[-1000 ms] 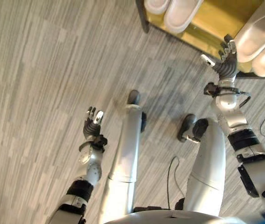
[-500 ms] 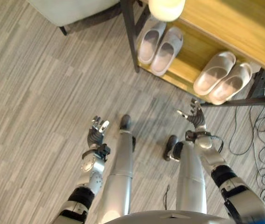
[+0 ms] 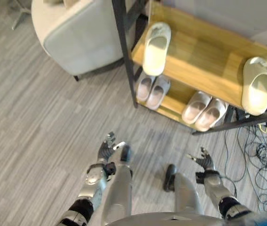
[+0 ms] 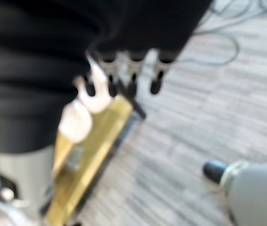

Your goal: Arrange the slippers neatly on the shoe rack.

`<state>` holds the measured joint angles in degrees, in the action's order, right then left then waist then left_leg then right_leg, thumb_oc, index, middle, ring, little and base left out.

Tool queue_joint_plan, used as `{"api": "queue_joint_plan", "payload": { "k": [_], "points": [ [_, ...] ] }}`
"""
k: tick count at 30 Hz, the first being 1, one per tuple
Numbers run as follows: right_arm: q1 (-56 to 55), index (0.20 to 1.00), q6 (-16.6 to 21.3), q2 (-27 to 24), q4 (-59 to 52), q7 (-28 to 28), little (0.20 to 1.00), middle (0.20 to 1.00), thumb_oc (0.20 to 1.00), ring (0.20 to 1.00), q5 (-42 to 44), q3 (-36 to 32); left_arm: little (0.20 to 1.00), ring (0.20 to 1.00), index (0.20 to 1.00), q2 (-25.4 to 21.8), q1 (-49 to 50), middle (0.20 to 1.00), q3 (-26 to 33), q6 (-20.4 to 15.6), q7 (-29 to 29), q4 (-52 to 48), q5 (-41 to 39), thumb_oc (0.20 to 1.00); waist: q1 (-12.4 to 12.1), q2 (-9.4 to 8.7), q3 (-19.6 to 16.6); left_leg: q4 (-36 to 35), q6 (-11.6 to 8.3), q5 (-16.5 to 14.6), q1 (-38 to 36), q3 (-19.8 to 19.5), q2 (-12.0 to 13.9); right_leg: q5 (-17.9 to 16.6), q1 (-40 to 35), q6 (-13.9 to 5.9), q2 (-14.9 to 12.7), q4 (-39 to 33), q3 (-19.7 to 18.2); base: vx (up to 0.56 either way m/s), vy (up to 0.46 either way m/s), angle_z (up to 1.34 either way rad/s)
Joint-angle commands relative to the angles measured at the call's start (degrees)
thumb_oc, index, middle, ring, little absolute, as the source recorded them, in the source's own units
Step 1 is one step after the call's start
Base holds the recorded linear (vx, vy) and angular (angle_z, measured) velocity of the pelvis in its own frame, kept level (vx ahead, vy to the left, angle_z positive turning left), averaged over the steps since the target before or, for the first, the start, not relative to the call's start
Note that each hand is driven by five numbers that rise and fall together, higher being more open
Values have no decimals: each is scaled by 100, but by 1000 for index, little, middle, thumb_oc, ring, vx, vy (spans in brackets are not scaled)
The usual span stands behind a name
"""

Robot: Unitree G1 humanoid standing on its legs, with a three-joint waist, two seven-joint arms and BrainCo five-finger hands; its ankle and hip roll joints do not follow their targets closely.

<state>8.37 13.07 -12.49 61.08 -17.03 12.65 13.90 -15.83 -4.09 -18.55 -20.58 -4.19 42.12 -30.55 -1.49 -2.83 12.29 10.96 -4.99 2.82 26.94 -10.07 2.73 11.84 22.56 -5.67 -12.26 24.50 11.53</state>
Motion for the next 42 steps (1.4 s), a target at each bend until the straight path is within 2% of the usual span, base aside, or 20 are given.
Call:
{"api": "queue_joint_plan", "payload": {
  "k": [1, 8, 17, 25, 33, 37, 42],
  "points": [
    [-177, 1000, 10, -292, -26, 21, 1000, 1000, 1000, 1000, -278, -108, 1000, 1000, 1000, 59, -181, 1000, -268, -136, -94, -55, 652, 1000, 93, 264, -106, -552, -327, 329, -309, -8, 325, -680, -198, -512, -134, -482, -297, 98, -25, -1],
    [-565, 1000, -141, -313, 303, 139, 1000, 1000, 1000, 1000, -670, -192, 1000, 1000, 1000, -82, -231, 1000, -717, -65, 85, -455, 1289, 1000, 226, 346, -377, -922, -320, 217, -1195, 160, 429, -843, -1041, -618, -128, -1044, -353, 102, -26, -7],
    [-1036, 1000, -306, -176, 480, 325, 1000, 1000, 1000, 1000, -965, -251, 1000, 1000, 1000, -155, -227, 1000, -1064, 73, 336, -1168, 1631, 1000, 400, 432, -809, -1452, -289, 96, -2189, 457, 467, -1029, -1909, -711, -159, -1748, -426, 111, -34, -16],
    [-1223, 1000, -383, -204, 461, 413, 1000, 1000, 1000, 1000, -1045, -329, 1000, 1000, 1000, -368, -478, 1000, -1235, 139, 394, -1783, 2077, 1000, 527, 484, -952, -1465, -247, -65, -2529, 617, 448, -1097, -2232, -730, -188, -2042, -561, 38, -24, -15],
    [-1461, 1000, -462, -160, 442, 564, 1000, 1000, 1000, 1000, -1112, -414, 1000, 1000, 1000, -797, -655, 1000, -1094, 149, 660, -2876, 2004, 1000, 591, 510, -1079, -1448, -246, -86, -2655, 715, 448, -1206, -2367, -742, -220, -2185, -621, 12, -25, -10],
    [-1305, 1000, -525, -154, 625, 571, 1000, 1000, 1000, 1000, -1023, -437, 1000, 1000, 1000, -819, -924, 1000, -1141, 136, 589, -2905, 2180, 1000, 547, 508, -1112, -1444, -260, -101, -2691, 677, 444, -1194, -2452, -736, -219, -2226, -587, 17, -28, -1],
    [-1295, 1000, -549, -133, 620, 631, 1000, 1000, 1000, 1000, -1010, -342, 1000, 1000, 1000, -641, -1446, 1000, -1126, 163, 313, -2522, 2375, 1000, 634, 522, -1153, -1460, -272, -130, -2792, 725, 460, -1192, -2513, -734, -219, -2255, -617, 51, -37, 1]
  ]
}}
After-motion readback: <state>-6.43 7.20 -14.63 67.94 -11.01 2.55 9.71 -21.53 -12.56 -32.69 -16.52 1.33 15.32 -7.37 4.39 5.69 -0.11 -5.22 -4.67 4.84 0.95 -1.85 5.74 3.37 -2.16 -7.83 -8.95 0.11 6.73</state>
